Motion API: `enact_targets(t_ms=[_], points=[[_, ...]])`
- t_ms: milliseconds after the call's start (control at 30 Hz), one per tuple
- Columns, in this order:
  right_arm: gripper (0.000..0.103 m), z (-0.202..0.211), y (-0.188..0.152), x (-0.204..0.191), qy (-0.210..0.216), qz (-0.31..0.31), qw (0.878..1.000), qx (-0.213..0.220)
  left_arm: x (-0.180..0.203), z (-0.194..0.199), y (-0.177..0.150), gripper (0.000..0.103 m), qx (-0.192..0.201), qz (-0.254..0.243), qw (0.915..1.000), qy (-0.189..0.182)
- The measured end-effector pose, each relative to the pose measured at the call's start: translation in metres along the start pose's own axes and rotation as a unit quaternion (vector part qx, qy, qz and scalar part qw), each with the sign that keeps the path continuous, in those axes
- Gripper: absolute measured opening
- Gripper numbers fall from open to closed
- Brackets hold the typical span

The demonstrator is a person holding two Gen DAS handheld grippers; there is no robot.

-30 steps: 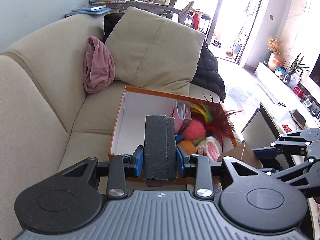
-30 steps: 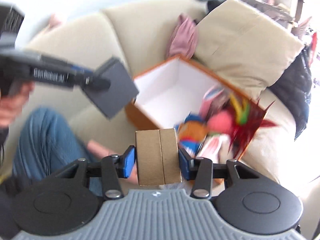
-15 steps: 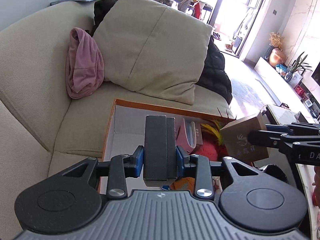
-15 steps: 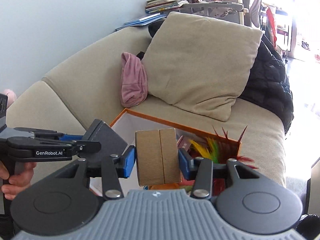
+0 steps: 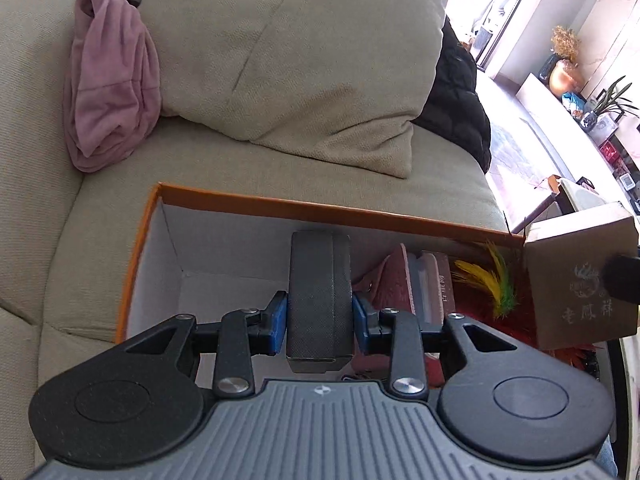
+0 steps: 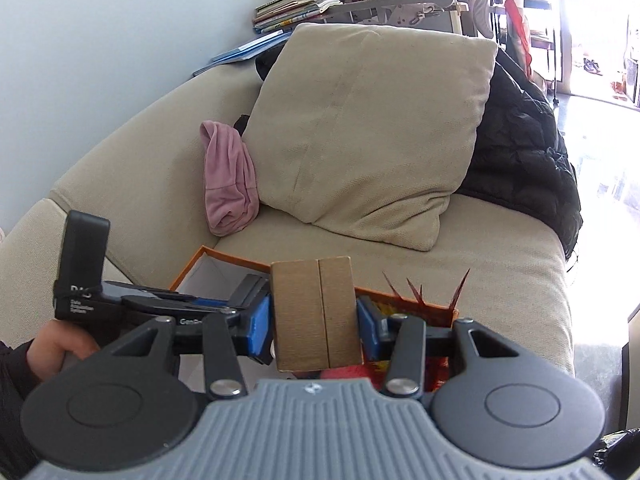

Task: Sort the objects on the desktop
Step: 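Carry the black case with left gripper while right gripper carries the cardboard box over the orange box, then open left gripper dropping the black case into the orange box while right gripper lowers the cardboard box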

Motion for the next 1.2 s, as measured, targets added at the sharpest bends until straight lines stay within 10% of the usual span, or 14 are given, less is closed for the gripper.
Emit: enact_targets(t_ms=[600,967,1200], points=[[0.048,-0.012,-0.004,-0.002,-0.012,0.011,1.0,-0.012,-0.007,-0.001,-0.001,0.051,0.03,0.082,0.9933,-0.075],[0.048,-0.051,-0.01,-0.08,0.026,0.031,0.998,-0.048,-0.064,0.098,-0.01,0.051,0.111,0.079,0.9878,0.075],[0.048,-0.124,-0.035,-0.114,-0.045,0.04,0.995,-0.085,-0.096,0.102,-0.044,0.051,0.107,0.109,0.9809,0.119]])
Point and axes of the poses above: each gripper's, at about its wrist camera, not at the fingertips, and z roughly against the way its jaws point, x to its right, y to its top, the point moved 6 cm from there along -z, roughly the way its jaws point, and after that the axes turned 14 degrees about -z, right-handed, at the moved point
